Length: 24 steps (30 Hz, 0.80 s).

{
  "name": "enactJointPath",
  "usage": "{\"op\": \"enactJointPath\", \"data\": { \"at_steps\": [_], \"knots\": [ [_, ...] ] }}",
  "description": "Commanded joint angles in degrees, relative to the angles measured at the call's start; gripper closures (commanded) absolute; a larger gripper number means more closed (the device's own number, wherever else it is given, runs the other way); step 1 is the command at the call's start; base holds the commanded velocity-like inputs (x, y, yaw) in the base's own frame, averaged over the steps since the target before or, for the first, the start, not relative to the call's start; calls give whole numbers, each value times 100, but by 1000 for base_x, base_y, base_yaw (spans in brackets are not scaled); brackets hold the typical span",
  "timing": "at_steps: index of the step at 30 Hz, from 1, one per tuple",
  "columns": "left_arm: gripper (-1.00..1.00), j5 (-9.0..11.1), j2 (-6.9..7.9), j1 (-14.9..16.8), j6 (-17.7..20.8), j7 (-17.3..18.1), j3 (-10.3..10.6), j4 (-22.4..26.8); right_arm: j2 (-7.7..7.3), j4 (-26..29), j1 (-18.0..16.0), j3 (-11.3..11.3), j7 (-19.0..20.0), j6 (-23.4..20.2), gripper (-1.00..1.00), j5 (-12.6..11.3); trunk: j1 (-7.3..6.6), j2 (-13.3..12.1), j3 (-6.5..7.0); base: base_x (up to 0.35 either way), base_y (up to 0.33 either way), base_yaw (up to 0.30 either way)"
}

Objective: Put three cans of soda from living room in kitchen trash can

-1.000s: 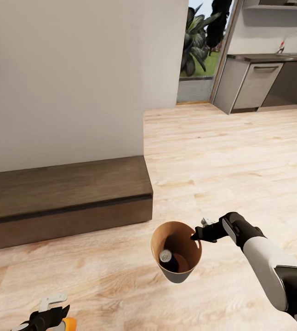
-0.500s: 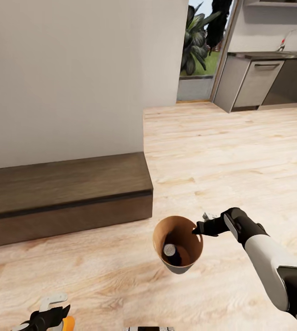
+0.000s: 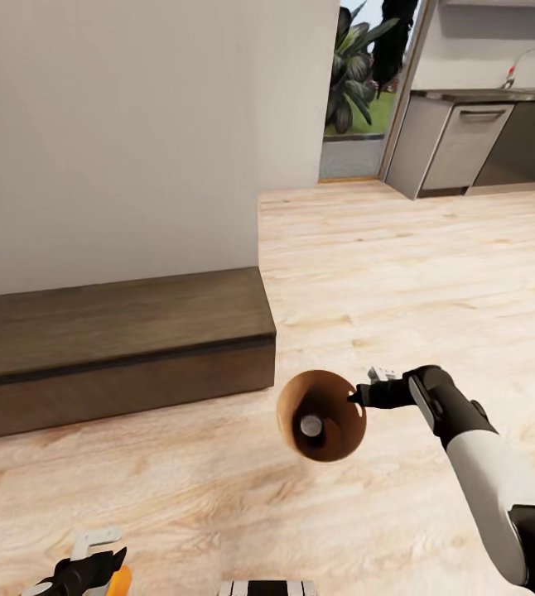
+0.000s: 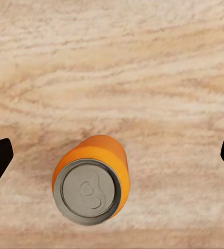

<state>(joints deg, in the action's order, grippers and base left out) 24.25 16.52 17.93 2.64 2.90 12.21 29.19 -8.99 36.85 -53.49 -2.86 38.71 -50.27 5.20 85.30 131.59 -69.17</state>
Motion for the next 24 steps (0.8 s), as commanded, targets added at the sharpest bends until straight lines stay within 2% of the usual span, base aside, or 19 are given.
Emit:
{"op": "enactJointPath", "data": {
  "at_steps": [1, 10, 13, 24],
  "knots": [
    [-100, -2, 0, 0, 0, 0, 0, 0, -1, 79, 17, 0, 14, -44, 100, -76, 22, 42, -18, 0, 0, 0],
    [-100, 0, 0, 0, -1, 0, -1, -13, -10, 618, 212, -18, 17, -367, 100, -80, 220, 403, -180, 0, 0, 0],
    [-100, -2, 0, 0, -1, 0, -1, -12, -9, 774, 292, -28, 22, -430, 100, -80, 220, 403, -180, 0, 0, 0],
    [-100, -2, 0, 0, -6, 0, 0, -33, 1, 822, 329, -15, 22, -448, 100, -80, 220, 403, -180, 0, 11, 0]
  ]
}}
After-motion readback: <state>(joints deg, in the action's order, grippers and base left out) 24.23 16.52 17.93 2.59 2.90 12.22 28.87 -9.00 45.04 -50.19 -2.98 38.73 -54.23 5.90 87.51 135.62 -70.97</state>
